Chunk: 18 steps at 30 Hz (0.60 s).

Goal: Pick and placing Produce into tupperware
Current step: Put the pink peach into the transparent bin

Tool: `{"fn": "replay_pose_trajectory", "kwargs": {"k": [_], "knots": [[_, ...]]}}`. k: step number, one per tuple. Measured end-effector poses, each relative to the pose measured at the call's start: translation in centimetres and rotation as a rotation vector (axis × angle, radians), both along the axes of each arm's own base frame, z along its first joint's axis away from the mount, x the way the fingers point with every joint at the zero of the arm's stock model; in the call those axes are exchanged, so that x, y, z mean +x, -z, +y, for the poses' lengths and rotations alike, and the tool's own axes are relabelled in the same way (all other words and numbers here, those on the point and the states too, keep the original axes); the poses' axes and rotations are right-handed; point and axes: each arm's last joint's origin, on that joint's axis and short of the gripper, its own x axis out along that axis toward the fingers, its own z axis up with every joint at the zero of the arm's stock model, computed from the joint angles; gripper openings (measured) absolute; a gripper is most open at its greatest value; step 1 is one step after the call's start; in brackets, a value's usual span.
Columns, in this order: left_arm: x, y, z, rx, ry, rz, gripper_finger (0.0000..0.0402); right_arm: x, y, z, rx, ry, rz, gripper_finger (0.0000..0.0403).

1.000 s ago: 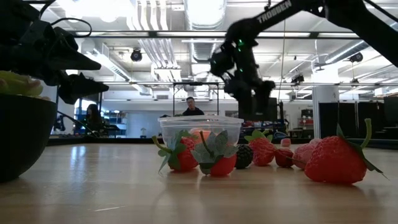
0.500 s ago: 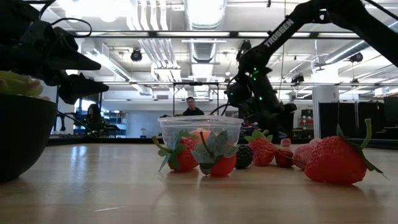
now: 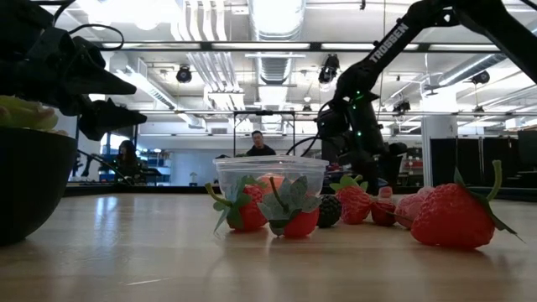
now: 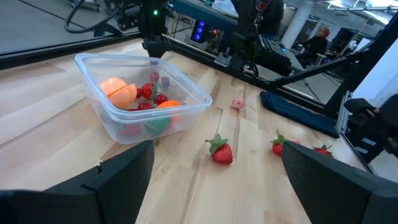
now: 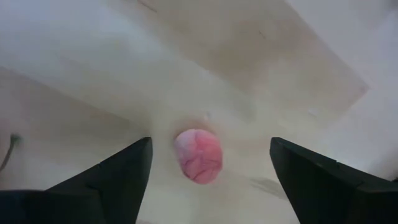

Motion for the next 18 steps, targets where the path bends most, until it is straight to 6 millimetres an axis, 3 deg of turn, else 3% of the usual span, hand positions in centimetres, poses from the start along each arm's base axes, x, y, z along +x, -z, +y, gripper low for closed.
{"fn": "replay_pose_trajectory", "kwargs": {"k": [8,18], "knots": [[0.0,0.0,0.0,0.000,0.001,0.000,0.0338,-0.6,0.4,-0.2,0.074,0.004,-0.055,0.0256],[0.0,0.0,0.0,0.000,0.001,0.000,0.0338,-0.9,0.9,0.1,0.080,-0.016,-0.066,0.0208]]}}
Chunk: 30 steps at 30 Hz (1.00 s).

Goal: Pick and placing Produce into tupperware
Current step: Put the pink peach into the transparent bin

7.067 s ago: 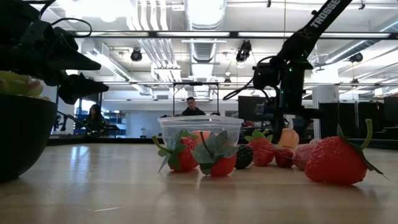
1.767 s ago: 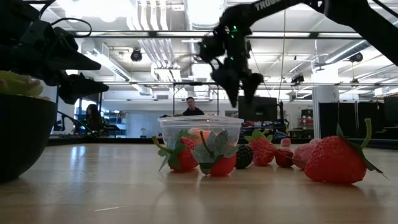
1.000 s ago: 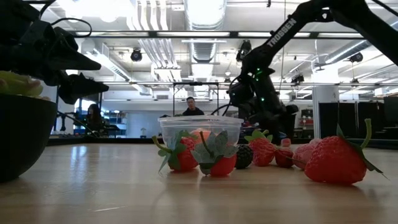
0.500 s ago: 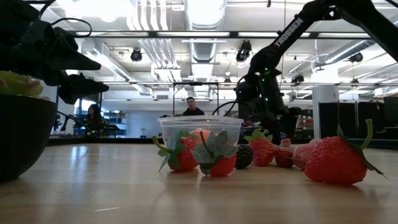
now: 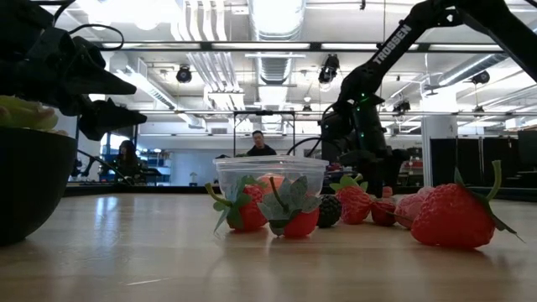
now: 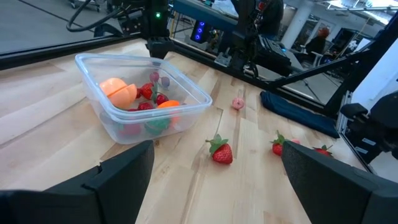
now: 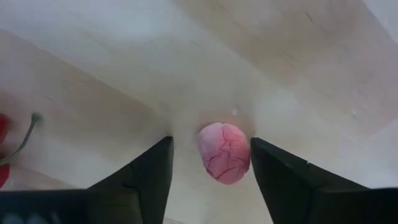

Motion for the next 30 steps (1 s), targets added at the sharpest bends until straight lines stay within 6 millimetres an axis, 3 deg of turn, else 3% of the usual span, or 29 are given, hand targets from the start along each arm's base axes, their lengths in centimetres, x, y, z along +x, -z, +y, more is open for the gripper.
{"fn": "replay_pose_trajectory", "kwargs": {"k": [19,25,30], "knots": [[0.0,0.0,0.0,0.000,0.000,0.000,0.0338,0.0,-0.7,0.0,-0.004,0.011,-0.039,0.0065],[0.0,0.0,0.0,0.000,0.000,0.000,0.0338,-0.1,-3.1,0.3,-0.053,0.028,-0.113,0.0068],[0.0,0.0,0.0,0.000,0.000,0.000,0.0338,0.3,-7.5,2.3,-0.030,0.011,-0.337,0.0073]]}}
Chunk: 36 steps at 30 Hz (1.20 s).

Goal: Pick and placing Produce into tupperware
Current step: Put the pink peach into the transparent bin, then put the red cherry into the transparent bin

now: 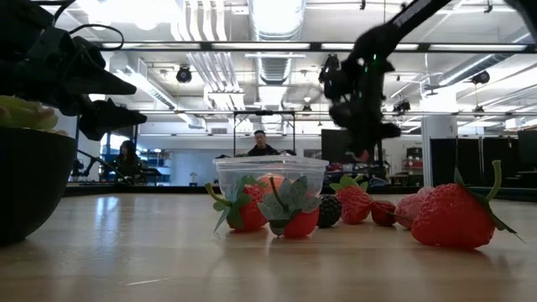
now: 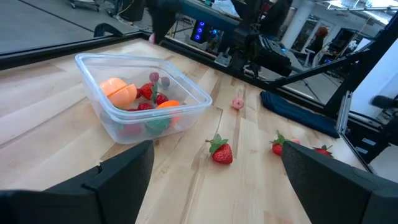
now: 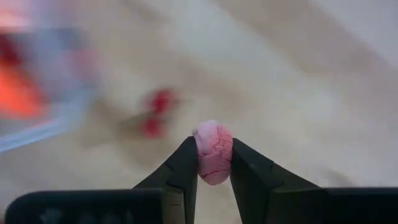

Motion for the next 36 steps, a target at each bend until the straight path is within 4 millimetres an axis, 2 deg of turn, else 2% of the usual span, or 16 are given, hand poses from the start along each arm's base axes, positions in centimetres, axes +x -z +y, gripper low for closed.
{"fn": "replay_pose_trajectory", "kwargs": {"k": [3,6,11,15,21,26,30,36], "knots": [[0.0,0.0,0.0,0.000,0.000,0.000,0.0338,1.2,-2.4,2.2,0.015,-0.081,-0.171,0.0074],[0.0,0.0,0.0,0.000,0.000,0.000,0.0338,3.3,-4.0,4.4,0.002,-0.210,-0.352,0.0075],[0.0,0.0,0.0,0.000,0.000,0.000,0.0338,7.3,-5.0,7.8,-0.075,-0.317,-0.552,0.0077],[0.0,0.0,0.0,0.000,0.000,-0.001,0.0338,9.5,-4.6,8.6,-0.085,-0.296,-0.640,0.0101],[0.0,0.0,0.0,0.000,0.000,0.000,0.0338,10.7,-2.7,8.2,-0.038,-0.230,-0.601,0.0179],[0.0,0.0,0.0,0.000,0.000,0.001,0.0338,11.3,-2.8,8.2,-0.028,-0.204,-0.611,0.0232],[0.0,0.0,0.0,0.000,0.000,-0.001,0.0338,11.1,-3.3,8.3,-0.040,-0.133,-0.572,0.0243],[0.0,0.0,0.0,0.000,0.000,0.000,0.0338,8.6,-3.4,8.8,-0.096,-0.071,-0.269,0.0228]]}}
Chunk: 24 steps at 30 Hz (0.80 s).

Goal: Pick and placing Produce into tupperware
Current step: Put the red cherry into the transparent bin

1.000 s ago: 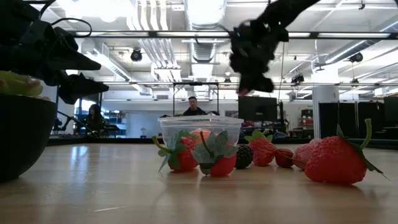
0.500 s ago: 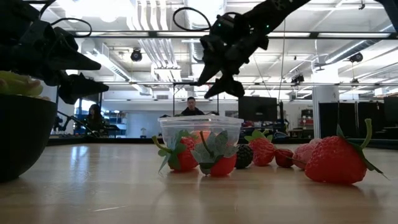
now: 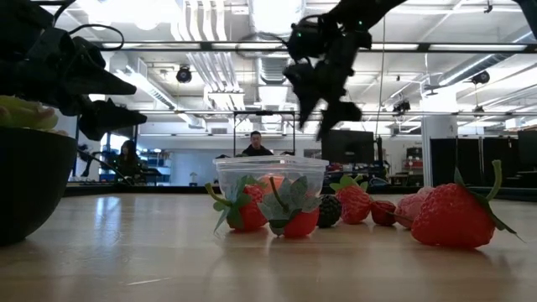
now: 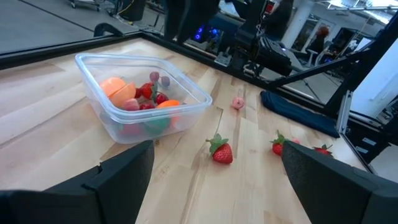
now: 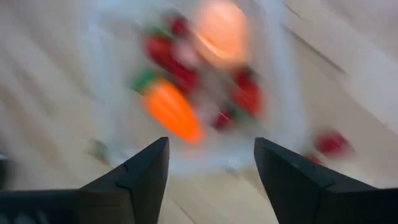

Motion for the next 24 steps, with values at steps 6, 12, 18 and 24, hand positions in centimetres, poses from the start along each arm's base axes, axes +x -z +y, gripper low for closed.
{"fn": "replay_pose_trajectory", "kwargs": {"k": [6,12,18,24], "knots": [[0.0,0.0,0.0,0.000,0.000,0.000,0.0338,-2.6,1.1,0.5,-0.052,0.038,0.297,0.0220],[0.0,0.0,0.0,0.000,0.000,0.001,0.0338,-3.2,1.9,0.5,-0.052,0.007,0.345,0.0219],[0.0,0.0,0.0,0.000,0.000,0.000,0.0338,-4.1,3.3,-1.0,-0.054,0.055,0.353,0.0219],[0.0,0.0,0.0,0.000,-0.001,0.000,0.0338,-5.8,5.0,-2.5,-0.023,0.101,0.396,0.0219]]}}
